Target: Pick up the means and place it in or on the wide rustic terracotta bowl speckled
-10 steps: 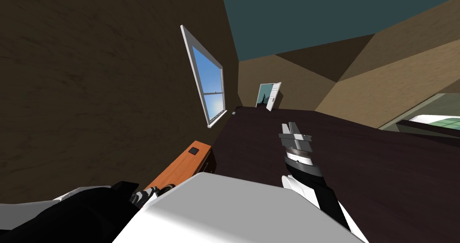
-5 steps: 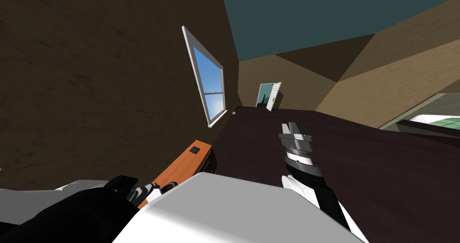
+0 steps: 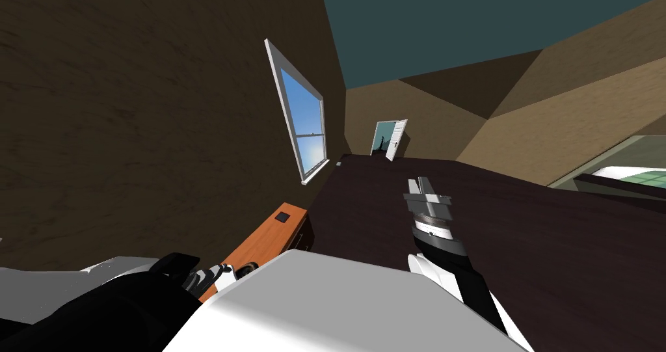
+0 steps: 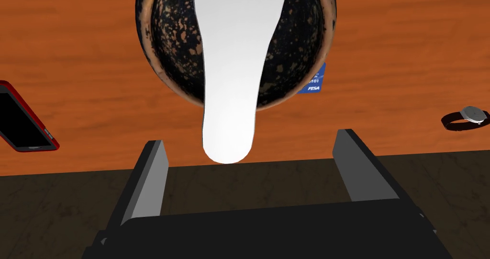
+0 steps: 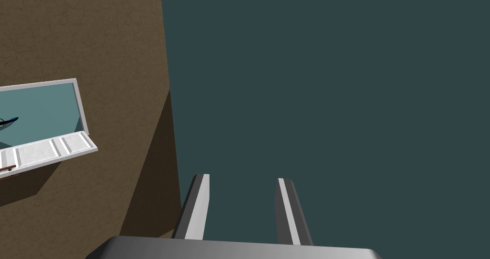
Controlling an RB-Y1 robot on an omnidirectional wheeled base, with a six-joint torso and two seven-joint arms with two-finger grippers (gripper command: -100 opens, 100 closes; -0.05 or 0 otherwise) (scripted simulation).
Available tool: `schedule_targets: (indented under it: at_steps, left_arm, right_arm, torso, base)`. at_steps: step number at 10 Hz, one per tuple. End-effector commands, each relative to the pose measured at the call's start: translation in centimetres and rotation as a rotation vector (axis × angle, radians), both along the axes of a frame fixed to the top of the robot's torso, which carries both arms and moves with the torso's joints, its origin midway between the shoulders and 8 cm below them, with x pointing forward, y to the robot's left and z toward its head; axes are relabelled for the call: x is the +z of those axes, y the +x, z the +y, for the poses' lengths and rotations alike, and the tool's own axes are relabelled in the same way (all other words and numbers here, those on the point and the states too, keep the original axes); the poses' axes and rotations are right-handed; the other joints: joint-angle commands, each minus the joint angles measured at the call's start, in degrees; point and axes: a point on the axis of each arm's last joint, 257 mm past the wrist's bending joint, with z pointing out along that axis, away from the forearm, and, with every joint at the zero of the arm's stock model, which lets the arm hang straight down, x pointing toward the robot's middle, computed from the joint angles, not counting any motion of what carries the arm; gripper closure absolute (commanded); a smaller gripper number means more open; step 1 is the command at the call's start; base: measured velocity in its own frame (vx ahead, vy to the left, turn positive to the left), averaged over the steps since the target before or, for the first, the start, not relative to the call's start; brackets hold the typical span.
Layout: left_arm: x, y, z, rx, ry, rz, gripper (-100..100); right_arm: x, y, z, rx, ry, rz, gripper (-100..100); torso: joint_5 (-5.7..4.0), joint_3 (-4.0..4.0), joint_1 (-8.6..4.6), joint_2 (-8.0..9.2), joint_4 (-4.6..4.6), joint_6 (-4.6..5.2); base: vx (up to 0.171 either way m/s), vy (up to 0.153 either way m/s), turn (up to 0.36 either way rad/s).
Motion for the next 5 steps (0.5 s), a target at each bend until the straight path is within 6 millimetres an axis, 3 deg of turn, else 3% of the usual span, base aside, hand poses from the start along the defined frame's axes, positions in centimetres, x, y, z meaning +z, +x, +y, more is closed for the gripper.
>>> schedule_targets:
  at_steps: [1,5]
  left_arm:
    - [0.0,0.0,0.0,0.0,0.0,0.0,0]
    - [0.0,0.0,0.0,0.0,0.0,0.0,0]
  right_arm:
    - [0.0,0.0,0.0,0.0,0.0,0.0,0]
    - [0.0,0.0,0.0,0.0,0.0,0.0,0]
  torso:
    - [0.0,0.0,0.0,0.0,0.0,0.0]
    - [0.0,-0.01,0.0,-0.01,0.0,0.0]
  base:
    - [0.0,0.0,0.0]
    - [0.0,0.0,0.0]
